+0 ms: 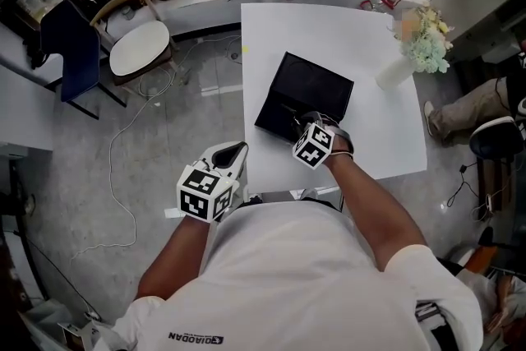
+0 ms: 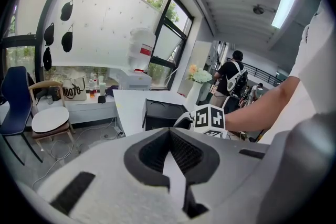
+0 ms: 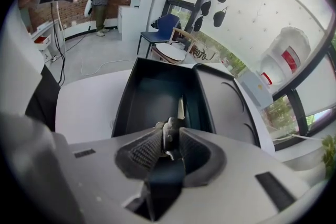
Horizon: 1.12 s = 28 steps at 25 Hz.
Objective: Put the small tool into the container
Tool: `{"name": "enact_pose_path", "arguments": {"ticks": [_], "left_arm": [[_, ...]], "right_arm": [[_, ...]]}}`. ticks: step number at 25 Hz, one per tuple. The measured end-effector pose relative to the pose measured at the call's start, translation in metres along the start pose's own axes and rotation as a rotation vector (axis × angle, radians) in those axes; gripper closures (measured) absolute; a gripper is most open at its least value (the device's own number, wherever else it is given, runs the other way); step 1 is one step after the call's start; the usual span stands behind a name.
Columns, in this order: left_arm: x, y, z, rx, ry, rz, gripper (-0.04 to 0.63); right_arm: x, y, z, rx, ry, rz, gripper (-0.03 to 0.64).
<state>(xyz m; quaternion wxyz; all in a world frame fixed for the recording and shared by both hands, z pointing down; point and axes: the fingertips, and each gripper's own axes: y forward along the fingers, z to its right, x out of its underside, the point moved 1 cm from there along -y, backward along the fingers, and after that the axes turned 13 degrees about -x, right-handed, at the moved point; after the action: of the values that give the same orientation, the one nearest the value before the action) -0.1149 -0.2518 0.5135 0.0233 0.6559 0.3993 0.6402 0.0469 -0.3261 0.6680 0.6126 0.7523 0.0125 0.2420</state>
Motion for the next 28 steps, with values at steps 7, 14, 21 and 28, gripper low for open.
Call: {"name": "enact_pose_path", "arguments": {"ticks": [7,14,21,28], "left_arm": [[0.004,-0.001,0.0,0.0,0.002,-0.01,0.586],[0.001,0.002,0.013,0.024,0.039,-0.013,0.586],[-0.016,0.011,0.027,0.056,0.083,0.021,0.586],[-0.037,0.016,0.05,0.103,0.117,0.066,0.586]], "right_arm": [[0.0,-0.001,-0.001,-0.005,0.011,0.009,0.51],[-0.006,-0.031,-0.013,-0.005,0.036,0.076,0.509],[-0.015,-0.11,-0.015,0.007,0.327,0.382,0.518],[-0.015,-0.187,-0.023,-0.022,0.55,0.696,0.528]]}}
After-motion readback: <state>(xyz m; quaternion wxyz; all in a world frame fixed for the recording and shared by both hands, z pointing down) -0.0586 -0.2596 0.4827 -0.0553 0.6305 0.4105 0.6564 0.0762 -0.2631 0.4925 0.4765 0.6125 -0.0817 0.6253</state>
